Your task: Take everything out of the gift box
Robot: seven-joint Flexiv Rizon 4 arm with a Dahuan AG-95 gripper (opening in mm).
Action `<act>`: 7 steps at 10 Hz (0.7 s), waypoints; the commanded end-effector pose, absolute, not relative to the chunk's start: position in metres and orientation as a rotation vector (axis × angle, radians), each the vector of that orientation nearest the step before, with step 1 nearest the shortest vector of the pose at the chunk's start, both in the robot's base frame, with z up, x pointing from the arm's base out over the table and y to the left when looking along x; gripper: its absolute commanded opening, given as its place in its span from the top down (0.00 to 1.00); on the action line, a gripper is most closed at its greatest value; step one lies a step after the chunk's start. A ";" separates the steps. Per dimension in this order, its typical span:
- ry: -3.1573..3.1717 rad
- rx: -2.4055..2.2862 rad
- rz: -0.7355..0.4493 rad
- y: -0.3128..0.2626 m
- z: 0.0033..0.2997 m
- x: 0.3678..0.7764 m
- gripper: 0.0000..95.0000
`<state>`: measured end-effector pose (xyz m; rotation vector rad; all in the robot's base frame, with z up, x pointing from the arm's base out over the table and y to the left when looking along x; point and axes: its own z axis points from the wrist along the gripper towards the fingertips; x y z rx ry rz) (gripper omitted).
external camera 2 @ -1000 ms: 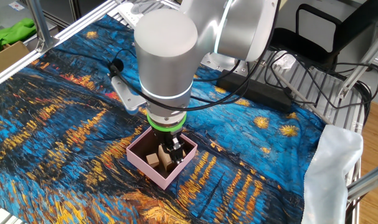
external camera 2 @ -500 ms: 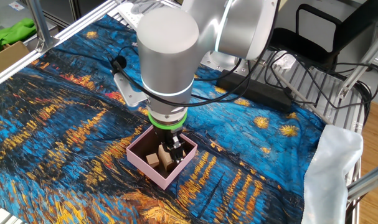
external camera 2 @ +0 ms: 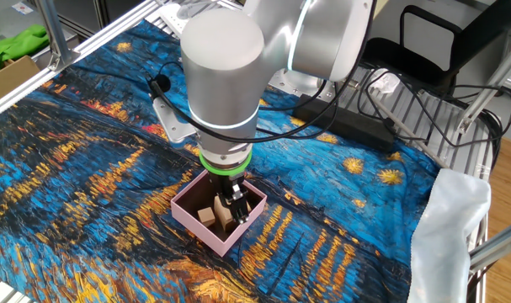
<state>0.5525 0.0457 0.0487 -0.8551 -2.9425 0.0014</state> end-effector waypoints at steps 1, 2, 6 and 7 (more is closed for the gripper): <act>-2.943 -0.870 0.003 0.045 0.048 0.552 0.00; -2.944 -0.878 0.004 0.045 0.046 0.553 0.00; -2.951 -0.895 0.000 0.043 0.039 0.550 0.00; -2.953 -0.897 -0.001 0.043 0.038 0.550 0.00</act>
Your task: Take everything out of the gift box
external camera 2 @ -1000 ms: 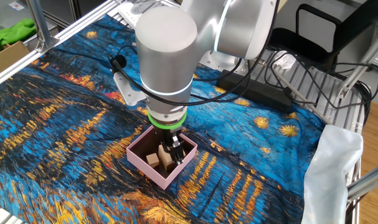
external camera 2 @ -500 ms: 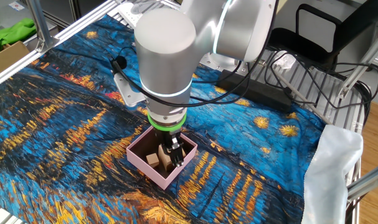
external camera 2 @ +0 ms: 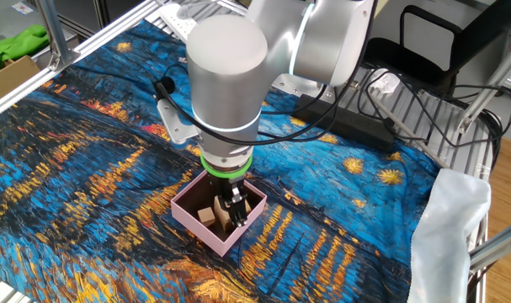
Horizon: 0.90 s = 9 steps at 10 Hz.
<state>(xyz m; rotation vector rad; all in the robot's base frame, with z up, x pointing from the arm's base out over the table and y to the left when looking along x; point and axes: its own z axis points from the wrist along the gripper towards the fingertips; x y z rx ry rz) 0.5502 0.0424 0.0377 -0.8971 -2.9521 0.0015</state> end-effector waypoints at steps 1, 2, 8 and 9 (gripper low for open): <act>-2.959 -0.897 -0.001 0.042 0.037 0.549 0.20; -2.971 -0.892 0.000 0.042 0.037 0.549 0.20; -3.011 -0.814 0.013 0.042 0.036 0.548 1.00; -3.015 -0.809 0.015 0.042 0.036 0.548 1.00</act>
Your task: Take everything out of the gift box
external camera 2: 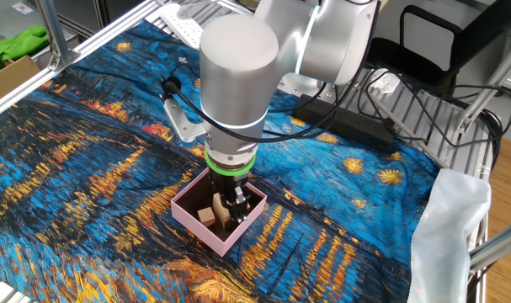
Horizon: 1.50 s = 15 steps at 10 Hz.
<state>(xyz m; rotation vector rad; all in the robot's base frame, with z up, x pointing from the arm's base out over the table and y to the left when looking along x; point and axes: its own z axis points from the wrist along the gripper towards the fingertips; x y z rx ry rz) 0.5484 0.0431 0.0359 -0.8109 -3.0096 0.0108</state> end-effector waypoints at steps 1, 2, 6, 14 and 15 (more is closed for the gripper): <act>-3.021 -0.803 0.015 0.042 0.036 0.548 1.00; -3.025 -0.796 0.013 0.042 0.037 0.548 1.00; -3.048 -0.737 0.008 0.040 0.041 0.546 1.00; -3.076 -0.553 -0.004 0.044 0.083 0.546 1.00; -3.074 -0.534 -0.005 0.043 0.090 0.547 1.00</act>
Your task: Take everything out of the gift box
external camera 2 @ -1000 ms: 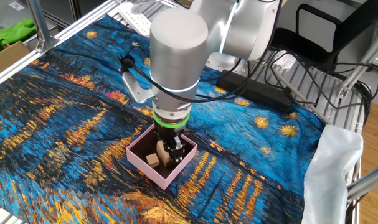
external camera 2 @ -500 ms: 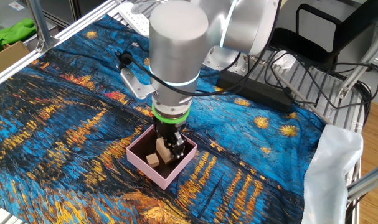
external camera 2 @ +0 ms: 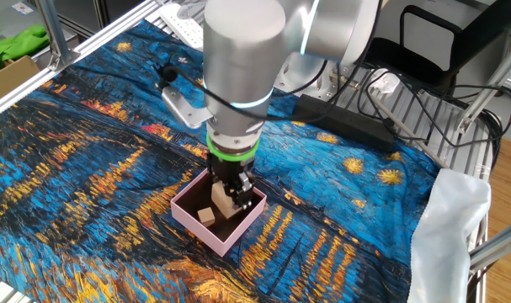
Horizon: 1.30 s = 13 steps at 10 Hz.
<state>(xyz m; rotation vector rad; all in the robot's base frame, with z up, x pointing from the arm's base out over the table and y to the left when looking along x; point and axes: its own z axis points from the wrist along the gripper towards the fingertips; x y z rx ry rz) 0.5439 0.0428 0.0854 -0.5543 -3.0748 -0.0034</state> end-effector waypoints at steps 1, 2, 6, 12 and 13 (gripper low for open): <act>-3.073 -0.499 -0.006 0.040 0.095 0.548 1.00; -3.072 -0.476 -0.007 0.037 0.101 0.550 1.00; -3.064 -0.373 -0.003 0.021 0.124 0.559 1.00; -3.075 -0.178 0.073 -0.014 0.154 0.567 1.00; -3.082 -0.153 0.071 -0.020 0.155 0.567 1.00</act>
